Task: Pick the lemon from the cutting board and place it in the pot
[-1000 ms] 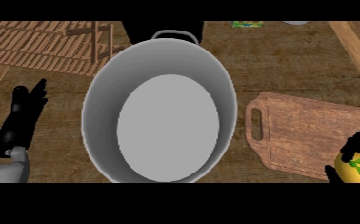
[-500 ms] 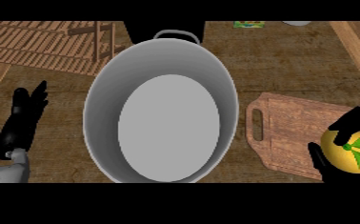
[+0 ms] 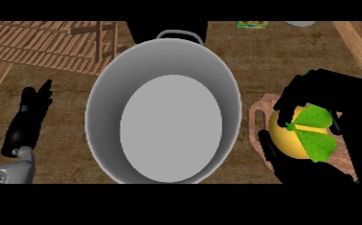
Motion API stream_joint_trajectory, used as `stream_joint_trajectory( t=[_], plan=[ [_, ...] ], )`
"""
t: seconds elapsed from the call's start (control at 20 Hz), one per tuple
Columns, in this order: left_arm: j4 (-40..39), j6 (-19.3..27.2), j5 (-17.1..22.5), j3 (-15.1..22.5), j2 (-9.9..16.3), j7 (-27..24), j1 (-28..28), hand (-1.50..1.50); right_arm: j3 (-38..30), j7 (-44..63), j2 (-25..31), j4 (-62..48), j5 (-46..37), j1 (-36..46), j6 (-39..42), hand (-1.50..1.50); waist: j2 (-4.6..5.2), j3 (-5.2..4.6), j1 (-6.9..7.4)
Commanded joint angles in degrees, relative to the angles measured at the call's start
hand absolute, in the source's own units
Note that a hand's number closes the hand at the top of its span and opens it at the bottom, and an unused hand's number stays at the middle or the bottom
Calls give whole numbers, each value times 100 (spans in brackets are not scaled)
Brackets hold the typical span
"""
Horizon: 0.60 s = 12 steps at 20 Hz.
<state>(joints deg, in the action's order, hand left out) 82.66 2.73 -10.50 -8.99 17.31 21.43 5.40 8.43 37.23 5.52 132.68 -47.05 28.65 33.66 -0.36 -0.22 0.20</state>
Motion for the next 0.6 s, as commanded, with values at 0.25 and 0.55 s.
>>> stream_joint_trajectory(
  t=[0.25, 0.55],
  plan=[
    [5, 169, -211, 99, -177, 53, 51, 0, 958, 2039, -543, -1348, 330, 1914, -298, 150, 26, 16, 24],
    [82, 59, -187, 134, -189, 188, 130, 0, 1822, 2030, -549, -2271, 494, 1642, -1088, 150, 32, 19, 46]
  ],
)
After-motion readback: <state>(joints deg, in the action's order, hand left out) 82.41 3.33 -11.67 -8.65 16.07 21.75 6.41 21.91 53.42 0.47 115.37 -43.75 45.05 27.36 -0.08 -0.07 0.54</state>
